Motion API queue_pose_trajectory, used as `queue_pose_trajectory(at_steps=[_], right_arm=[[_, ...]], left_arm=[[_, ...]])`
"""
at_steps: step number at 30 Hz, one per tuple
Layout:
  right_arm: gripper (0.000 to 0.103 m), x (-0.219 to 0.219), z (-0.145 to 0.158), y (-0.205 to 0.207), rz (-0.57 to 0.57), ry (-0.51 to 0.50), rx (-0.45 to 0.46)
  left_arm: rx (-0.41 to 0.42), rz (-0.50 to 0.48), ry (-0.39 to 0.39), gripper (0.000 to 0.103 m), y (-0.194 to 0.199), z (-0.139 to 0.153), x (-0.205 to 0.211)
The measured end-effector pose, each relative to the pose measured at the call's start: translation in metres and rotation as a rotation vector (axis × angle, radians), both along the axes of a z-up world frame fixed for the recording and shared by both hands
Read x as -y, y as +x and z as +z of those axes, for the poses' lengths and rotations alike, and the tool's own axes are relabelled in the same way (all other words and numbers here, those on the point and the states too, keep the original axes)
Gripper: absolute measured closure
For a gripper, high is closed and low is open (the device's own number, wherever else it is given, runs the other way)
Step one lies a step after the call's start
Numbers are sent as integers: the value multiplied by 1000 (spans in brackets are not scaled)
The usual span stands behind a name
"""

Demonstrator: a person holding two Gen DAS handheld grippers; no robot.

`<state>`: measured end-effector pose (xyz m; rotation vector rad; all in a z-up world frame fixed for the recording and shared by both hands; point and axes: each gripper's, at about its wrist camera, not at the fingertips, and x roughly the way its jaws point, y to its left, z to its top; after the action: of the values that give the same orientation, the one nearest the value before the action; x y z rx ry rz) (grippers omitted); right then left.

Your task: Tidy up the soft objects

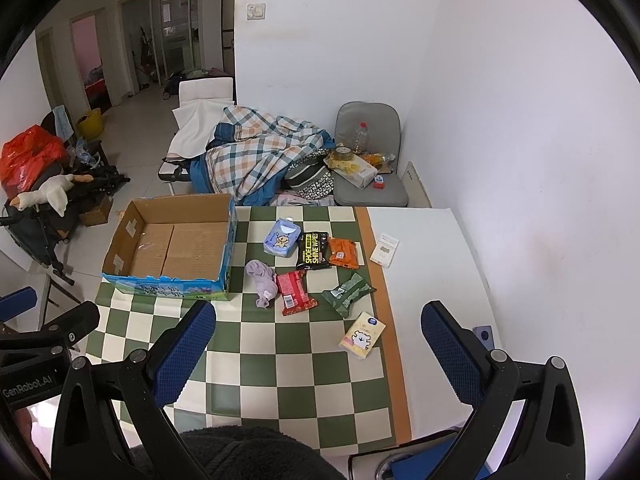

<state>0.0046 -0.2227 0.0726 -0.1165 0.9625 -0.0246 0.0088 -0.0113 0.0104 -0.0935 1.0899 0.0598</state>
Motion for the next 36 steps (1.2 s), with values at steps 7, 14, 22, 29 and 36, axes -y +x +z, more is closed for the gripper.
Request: queue_pose_trajectory(at_steps=[7,14,22,29,36], right_arm=[[0,-2,1,4,2,-5,4],[0,-6,1,0,0,-4,23],[0,-6,1,0,-1,-3,26],[0,-8,-1,-1,-3,-4,31],[0,-9,-3,1,1,1,24]], left_arm=[[4,0,-1,0,1,1,0],[8,-4,-1,0,7,3,2],[13,-3,-5,0,9,5,0],[17,-2,-8,0,9,5,-4],[19,-3,-8,0,7,4,-4]])
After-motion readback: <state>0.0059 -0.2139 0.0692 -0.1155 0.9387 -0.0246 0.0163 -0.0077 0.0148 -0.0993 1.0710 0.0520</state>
